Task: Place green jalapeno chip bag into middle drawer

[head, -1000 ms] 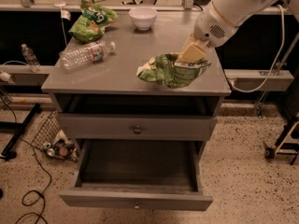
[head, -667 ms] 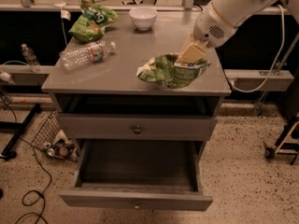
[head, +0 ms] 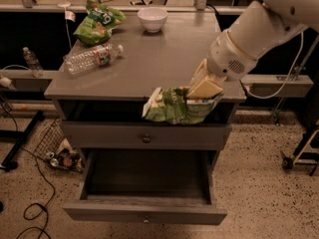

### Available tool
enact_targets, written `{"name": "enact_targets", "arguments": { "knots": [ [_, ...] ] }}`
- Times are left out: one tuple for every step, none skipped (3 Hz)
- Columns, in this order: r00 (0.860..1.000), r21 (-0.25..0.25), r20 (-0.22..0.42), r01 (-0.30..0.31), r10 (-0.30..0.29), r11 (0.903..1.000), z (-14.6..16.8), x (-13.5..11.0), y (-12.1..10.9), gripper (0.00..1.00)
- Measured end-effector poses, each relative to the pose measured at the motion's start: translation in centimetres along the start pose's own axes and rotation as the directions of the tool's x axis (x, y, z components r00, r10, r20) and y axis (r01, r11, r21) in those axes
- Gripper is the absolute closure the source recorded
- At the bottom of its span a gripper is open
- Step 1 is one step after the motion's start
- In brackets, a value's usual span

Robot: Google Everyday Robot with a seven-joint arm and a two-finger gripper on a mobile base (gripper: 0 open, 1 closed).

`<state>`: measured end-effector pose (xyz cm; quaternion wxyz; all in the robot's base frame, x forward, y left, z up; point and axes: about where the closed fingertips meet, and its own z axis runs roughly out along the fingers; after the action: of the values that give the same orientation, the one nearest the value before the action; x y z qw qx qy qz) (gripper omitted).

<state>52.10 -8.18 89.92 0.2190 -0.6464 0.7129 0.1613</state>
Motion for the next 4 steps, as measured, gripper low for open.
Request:
{"name": "enact_targets", "arguments": {
  "knots": [
    [1.000, -0.032, -0.013, 0.024, -0.024, 0.9992, 1.7, 0.9, 2.5, 1.00],
    [0.998, -0.129, -0.066, -0.020, 0.011, 0.9914, 7.1, 4.7, 4.9, 1.00],
    [0.998, -0.129, -0.066, -0.020, 0.011, 0.9914, 7.1, 4.7, 4.9, 1.00],
    [0.998, -0.113, -0.050, -0.037, 0.032, 0.9929, 9.8, 6.9, 5.1, 1.00]
  ]
}}
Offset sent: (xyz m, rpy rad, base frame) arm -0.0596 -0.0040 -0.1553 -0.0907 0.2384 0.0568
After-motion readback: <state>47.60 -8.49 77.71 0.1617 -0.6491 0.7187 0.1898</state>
